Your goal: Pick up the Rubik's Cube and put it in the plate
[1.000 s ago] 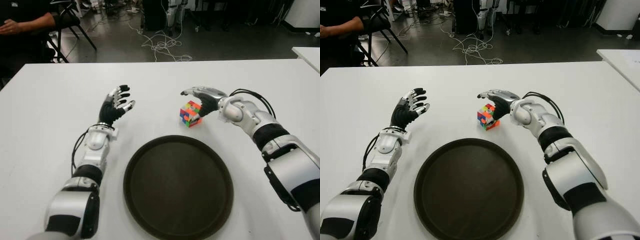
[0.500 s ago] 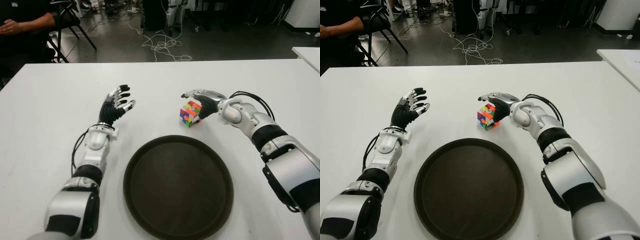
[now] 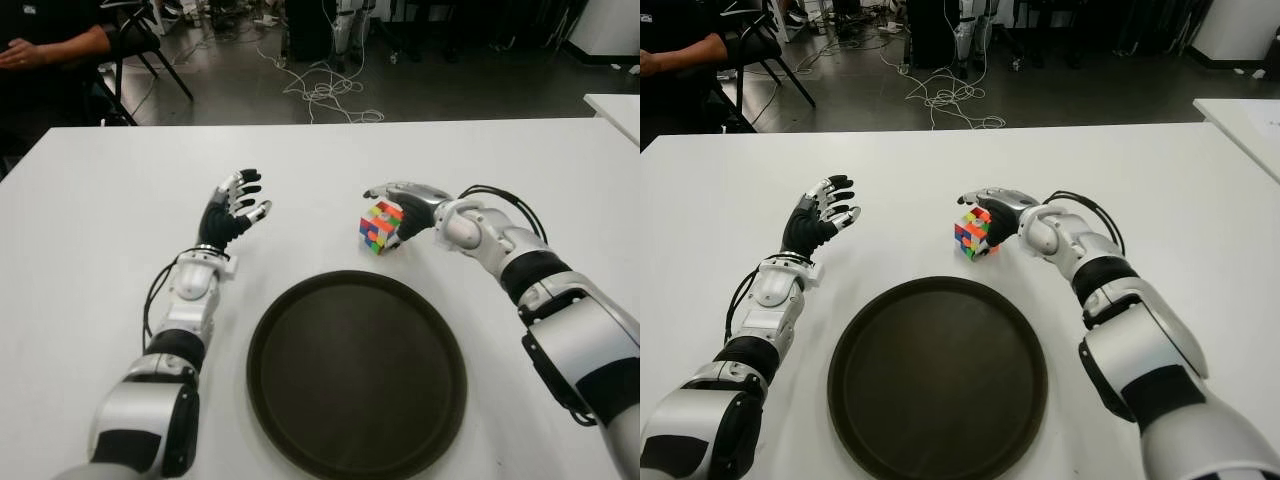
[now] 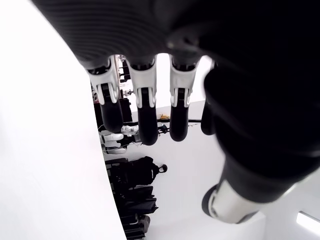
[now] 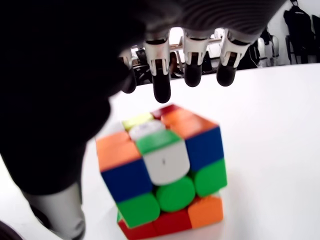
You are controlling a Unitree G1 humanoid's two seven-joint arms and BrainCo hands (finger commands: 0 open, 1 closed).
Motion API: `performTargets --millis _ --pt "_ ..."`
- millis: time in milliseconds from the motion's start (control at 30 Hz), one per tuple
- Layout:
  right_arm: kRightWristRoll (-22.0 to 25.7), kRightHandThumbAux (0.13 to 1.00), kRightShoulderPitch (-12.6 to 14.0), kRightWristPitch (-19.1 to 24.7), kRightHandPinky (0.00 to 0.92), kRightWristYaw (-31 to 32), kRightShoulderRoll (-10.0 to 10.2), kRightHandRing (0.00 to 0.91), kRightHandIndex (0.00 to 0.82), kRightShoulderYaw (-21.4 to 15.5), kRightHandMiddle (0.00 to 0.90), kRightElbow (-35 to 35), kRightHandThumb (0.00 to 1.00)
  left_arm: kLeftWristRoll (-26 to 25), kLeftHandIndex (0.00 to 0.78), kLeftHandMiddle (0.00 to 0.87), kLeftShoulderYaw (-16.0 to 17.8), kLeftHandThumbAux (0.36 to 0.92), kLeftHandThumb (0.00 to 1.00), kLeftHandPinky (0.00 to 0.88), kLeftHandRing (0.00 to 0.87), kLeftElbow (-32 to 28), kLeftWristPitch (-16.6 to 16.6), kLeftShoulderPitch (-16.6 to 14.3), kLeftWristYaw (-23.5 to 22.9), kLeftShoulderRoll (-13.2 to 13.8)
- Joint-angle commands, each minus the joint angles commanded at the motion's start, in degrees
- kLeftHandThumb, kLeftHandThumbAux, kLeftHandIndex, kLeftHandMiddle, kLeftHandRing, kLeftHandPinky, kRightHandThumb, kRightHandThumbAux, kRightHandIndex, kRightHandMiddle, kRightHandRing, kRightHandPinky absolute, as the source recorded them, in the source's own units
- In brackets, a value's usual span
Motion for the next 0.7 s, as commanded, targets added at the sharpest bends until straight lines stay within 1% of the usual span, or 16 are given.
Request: performTargets --millis 167,367,467,700 --pt "0.0 0.745 0.1 0.2 0.000 -0.1 0.1 0.000 0.000 0.0 0.000 0.2 0.000 0.0 0.205 0.202 0.0 0.815 0.039 0.173 0.180 0.1 0.3 0.0 0.1 0.0" --pt "0.0 0.734 0.4 0.7 0.000 -0.5 0.3 0.000 0.000 0.0 0.000 0.5 0.000 0.1 0.197 0.189 0.0 0.817 0.032 0.169 0.171 0.3 0.2 0.0 0.0 0.2" --pt "0.0 0.743 0.6 1.0 0.000 -0.8 0.5 0.000 0.000 0.0 0.000 0.8 0.000 0.1 0.196 0.193 0.0 0.818 0.036 0.169 0.172 0.3 0.2 0.1 -0.1 0.2" --pt "-0.2 0.732 0.8 2.0 0.000 -2.0 0.9 0.000 0.000 0.1 0.000 1.8 0.000 -0.8 0.188 0.193 0.4 0.815 0.036 0.162 0.169 0.5 0.6 -0.1 -1.5 0.1"
